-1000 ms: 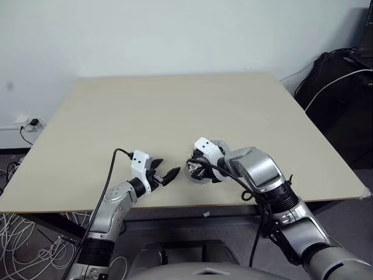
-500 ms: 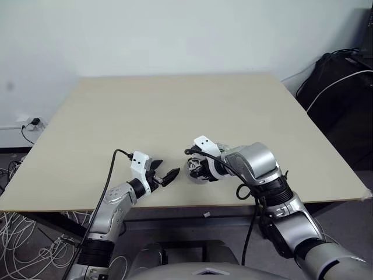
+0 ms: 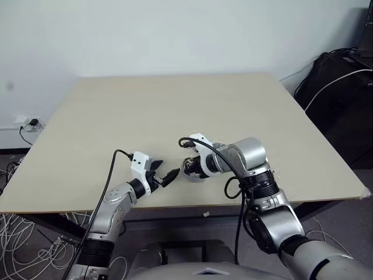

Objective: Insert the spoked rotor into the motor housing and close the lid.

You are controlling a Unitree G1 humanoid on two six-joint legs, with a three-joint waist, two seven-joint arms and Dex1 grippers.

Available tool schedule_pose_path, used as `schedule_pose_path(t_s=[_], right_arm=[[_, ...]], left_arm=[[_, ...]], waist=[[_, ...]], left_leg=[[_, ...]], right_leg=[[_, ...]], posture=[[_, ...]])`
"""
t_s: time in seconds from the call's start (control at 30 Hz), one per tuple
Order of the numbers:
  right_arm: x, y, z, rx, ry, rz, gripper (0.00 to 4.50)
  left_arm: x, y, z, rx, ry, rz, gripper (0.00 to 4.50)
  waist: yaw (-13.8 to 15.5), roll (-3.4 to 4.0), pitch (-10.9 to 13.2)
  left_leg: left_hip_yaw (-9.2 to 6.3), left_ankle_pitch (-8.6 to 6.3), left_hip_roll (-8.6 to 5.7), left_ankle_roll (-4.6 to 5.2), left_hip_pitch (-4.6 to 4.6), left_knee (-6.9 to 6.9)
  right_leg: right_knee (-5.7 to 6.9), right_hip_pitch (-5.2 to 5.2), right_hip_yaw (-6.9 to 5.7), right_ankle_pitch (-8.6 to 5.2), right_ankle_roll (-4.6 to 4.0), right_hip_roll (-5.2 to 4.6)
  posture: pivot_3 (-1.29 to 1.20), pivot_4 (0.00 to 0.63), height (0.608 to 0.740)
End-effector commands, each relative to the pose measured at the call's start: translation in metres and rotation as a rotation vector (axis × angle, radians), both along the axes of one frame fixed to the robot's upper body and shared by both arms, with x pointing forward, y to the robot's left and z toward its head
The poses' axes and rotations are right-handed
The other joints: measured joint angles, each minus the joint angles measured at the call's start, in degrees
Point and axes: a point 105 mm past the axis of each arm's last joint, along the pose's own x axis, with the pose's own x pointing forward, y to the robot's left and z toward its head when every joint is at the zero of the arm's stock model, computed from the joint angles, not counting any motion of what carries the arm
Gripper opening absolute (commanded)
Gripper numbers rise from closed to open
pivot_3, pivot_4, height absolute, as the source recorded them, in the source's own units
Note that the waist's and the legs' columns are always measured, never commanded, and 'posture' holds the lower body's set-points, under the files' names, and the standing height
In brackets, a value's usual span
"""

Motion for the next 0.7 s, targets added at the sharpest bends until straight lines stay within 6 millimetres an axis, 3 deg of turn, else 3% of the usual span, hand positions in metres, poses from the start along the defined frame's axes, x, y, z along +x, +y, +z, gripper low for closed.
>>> schedule_pose_path(t_s=[0.03,0.37,0.7], right_arm=[[0.012,0.002,0.009,0.015,-0.052,-0.031,0.13],[0.015,0.013,0.008,0.052,-0.033,-0.050,0.13],[0.021,0.022,0.012,0.100,-0.027,-0.080,3.25]], left_arm=[[0.003,-0.002,0.014,-0.021,-0.048,-0.008,4.50],[0.004,-0.001,0.014,-0.021,-0.048,-0.008,4.50],[0.004,0.001,0.010,-0.019,-0.045,-0.005,4.50]], waist=[[0.0,0.00,0.0],[-0.4,0.02,0.0],[-0.3,0.02,0.0]], left_leg=[[0.00,0.00,0.00,0.00,0.00,0.00],[0.02,0.01,0.01,0.01,0.05,0.11],[0.02,0.02,0.00,0.02,0.02,0.00]], right_leg=[[0.00,-0.04,0.00,0.00,0.00,0.00],[0.02,-0.06,0.00,-0.02,-0.09,0.00],[0.00,-0.14,0.00,0.01,-0.07,0.00]], posture=[[0.00,0.000,0.740],[0.00,0.000,0.740],[0.00,0.000,0.740]])
